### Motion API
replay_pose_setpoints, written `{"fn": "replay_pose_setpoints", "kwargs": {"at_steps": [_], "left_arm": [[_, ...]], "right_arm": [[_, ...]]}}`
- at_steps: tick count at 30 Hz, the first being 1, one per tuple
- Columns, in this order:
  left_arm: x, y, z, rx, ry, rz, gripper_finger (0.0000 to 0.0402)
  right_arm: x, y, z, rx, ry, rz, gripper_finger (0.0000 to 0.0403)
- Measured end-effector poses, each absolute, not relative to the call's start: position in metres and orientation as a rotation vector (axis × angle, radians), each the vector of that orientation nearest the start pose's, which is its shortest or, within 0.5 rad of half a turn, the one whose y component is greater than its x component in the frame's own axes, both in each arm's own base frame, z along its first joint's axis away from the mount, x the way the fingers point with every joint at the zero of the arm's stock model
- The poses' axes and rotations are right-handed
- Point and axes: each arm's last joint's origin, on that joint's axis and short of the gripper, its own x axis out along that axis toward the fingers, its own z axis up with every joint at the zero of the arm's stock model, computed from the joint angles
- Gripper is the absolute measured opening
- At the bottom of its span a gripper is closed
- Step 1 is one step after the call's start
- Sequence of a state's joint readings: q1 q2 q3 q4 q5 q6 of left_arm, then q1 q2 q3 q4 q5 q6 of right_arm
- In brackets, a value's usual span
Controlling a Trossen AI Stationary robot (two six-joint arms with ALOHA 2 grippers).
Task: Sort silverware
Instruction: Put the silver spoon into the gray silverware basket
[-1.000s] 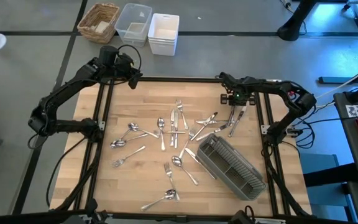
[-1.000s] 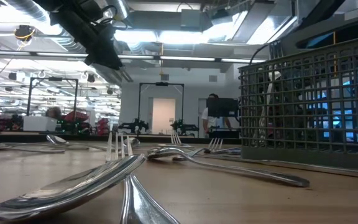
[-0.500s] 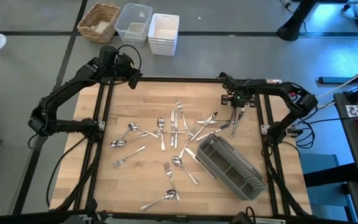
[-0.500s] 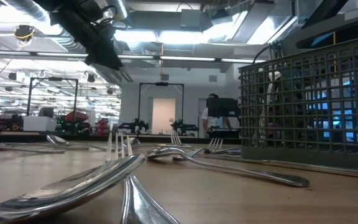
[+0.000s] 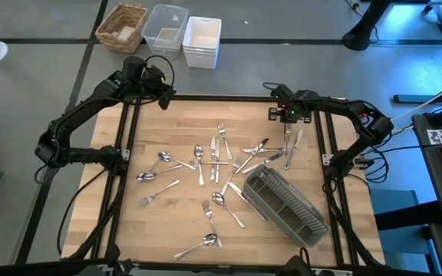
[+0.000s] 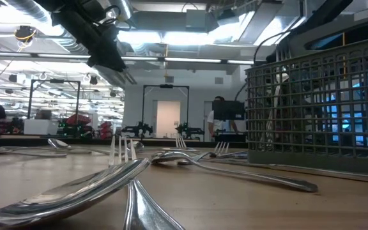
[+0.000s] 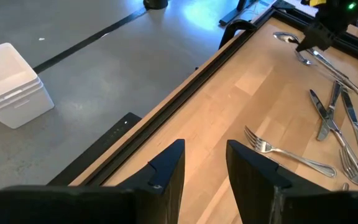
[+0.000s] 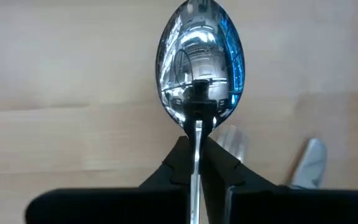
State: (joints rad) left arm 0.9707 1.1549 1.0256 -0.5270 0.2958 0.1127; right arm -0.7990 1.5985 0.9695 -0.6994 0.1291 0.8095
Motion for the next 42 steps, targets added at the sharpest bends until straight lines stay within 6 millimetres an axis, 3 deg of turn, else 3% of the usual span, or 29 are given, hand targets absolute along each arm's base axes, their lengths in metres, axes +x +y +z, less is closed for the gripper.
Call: {"fn": "replay_pose_setpoints", "kwargs": {"at_steps": [9,15,21,25,29,37,42], "left_arm": [[0.142,0.193,0.315,-0.289,0.573,0.617,0.0111],[0.143,0.193,0.315,-0.289,0.572,0.616,0.0111],[0.143,0.193,0.315,-0.242,0.587,0.601,0.0111],[0.143,0.193,0.315,-0.222,0.593,0.595,0.0111],[0.143,0.193,0.315,-0.224,0.593,0.594,0.0111],[0.143,0.193,0.315,-0.233,0.59,0.597,0.0111],[0.143,0.193,0.315,-0.233,0.59,0.597,0.0111]], "right_arm": [[0.217,-0.229,0.233,0.959,0.79,-1.21,0.0013],[0.234,-0.241,0.292,0.857,0.651,-1.086,0.0013],[0.254,-0.233,0.36,0.721,0.511,-0.881,0.0012],[0.269,-0.208,0.399,0.625,0.461,-0.779,0.0012],[0.284,-0.172,0.425,0.546,0.451,-0.75,0.0012],[0.297,-0.085,0.439,0.499,0.487,-0.855,0.0011],[0.277,-0.034,0.447,0.546,0.461,-0.899,0.0011]]}}
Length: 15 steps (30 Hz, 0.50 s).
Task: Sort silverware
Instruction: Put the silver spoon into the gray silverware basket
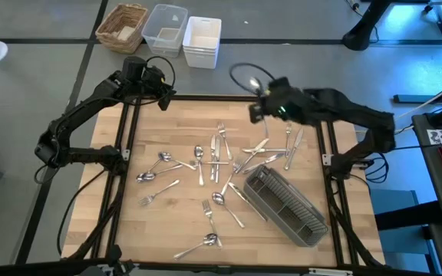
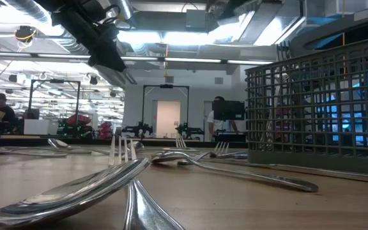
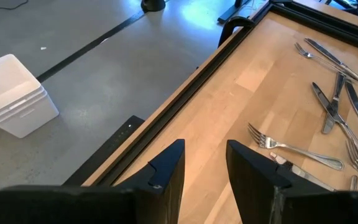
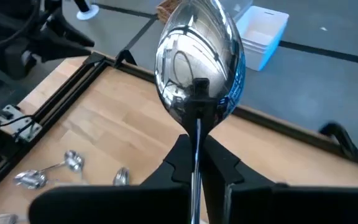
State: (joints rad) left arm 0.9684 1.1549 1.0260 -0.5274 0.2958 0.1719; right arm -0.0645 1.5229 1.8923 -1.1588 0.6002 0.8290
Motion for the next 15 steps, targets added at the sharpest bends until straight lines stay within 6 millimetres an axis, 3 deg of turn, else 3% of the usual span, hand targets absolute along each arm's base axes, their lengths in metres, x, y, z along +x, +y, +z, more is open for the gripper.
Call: {"fn": "replay_pose_setpoints", "kwargs": {"at_steps": [7,15], "left_arm": [[0.143,0.193,0.315,-0.263,0.582,0.606,0.0111],[0.143,0.193,0.315,-0.338,0.558,0.63,0.0111]], "right_arm": [[0.233,0.031,0.451,0.552,0.359,-0.955,0.0011],[0.225,0.096,0.41,0.451,0.29,-0.89,0.0011]]}}
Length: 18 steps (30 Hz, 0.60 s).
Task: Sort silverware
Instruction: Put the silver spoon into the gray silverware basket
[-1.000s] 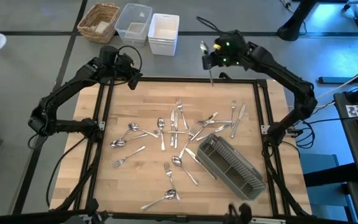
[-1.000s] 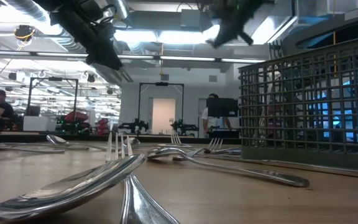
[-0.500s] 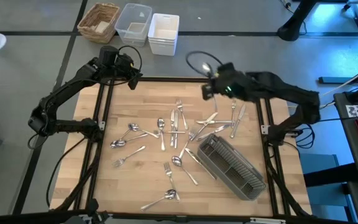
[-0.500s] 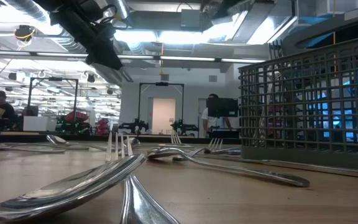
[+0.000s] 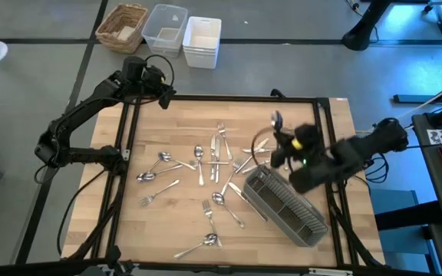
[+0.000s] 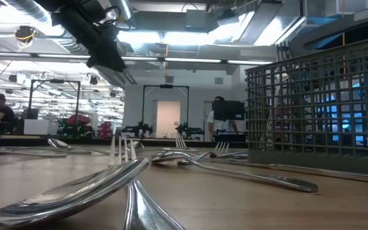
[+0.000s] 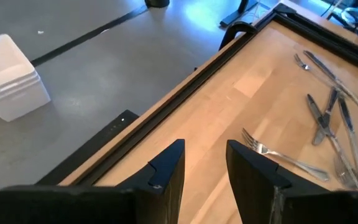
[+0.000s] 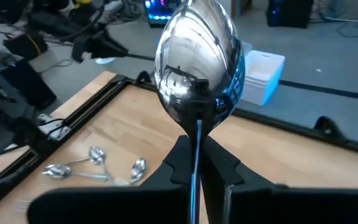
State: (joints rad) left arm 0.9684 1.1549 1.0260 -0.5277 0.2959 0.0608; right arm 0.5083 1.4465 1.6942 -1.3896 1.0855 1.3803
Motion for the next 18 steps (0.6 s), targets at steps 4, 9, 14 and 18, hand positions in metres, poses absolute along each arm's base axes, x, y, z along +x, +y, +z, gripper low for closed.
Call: {"fn": "replay_pose_setpoints", "kwargs": {"at_steps": [4,9,14,18], "left_arm": [[0.143,0.193,0.315,-0.339,0.558,0.63,0.0111],[0.143,0.193,0.315,-0.347,0.555,0.633,0.0111],[0.143,0.193,0.315,-0.35,0.555,0.634,0.0111],[0.143,0.193,0.315,-0.351,0.556,0.633,0.0111]], "right_arm": [[0.218,0.122,0.382,0.448,0.267,-0.847,0.0011],[0.211,0.149,0.345,0.396,0.275,-0.767,0.0012],[0.204,0.163,0.324,0.354,0.252,-0.719,0.0012],[0.198,0.168,0.307,0.317,0.288,-0.698,0.0012]]}}
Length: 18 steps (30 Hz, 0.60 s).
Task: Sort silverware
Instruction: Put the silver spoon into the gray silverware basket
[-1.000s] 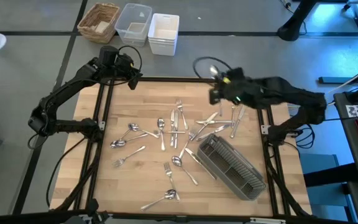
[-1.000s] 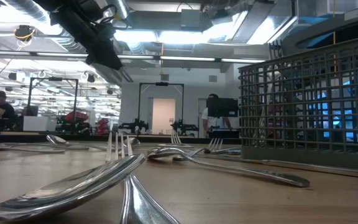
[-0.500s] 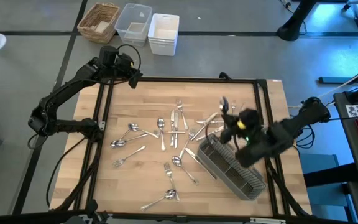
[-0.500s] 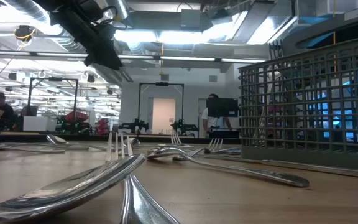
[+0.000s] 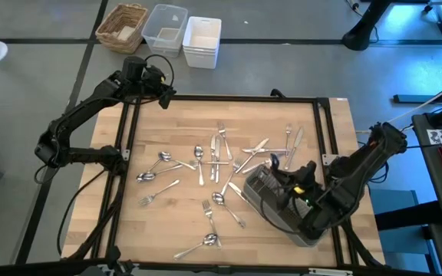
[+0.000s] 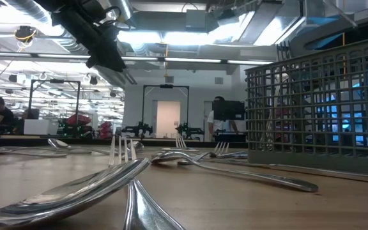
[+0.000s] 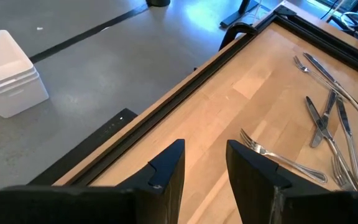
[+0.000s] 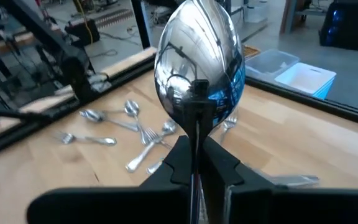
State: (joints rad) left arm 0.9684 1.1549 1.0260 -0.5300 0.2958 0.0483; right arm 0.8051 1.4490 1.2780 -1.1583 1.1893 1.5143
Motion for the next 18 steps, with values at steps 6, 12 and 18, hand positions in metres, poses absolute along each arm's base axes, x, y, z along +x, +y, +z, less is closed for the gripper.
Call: {"fn": "replay_pose_setpoints", "kwargs": {"at_steps": [6,12,18], "left_arm": [[0.142,0.192,0.314,-0.357,0.563,0.632,0.0111],[0.143,0.192,0.314,-0.363,0.561,0.633,0.0111],[0.143,0.192,0.314,-0.38,0.556,0.638,0.0111]], "right_arm": [[0.194,0.17,0.28,0.294,0.347,-0.682,0.0012],[0.196,0.172,0.268,0.334,0.398,-0.667,0.0018],[0.196,0.173,0.268,0.364,0.435,-0.653,0.0049]]}}
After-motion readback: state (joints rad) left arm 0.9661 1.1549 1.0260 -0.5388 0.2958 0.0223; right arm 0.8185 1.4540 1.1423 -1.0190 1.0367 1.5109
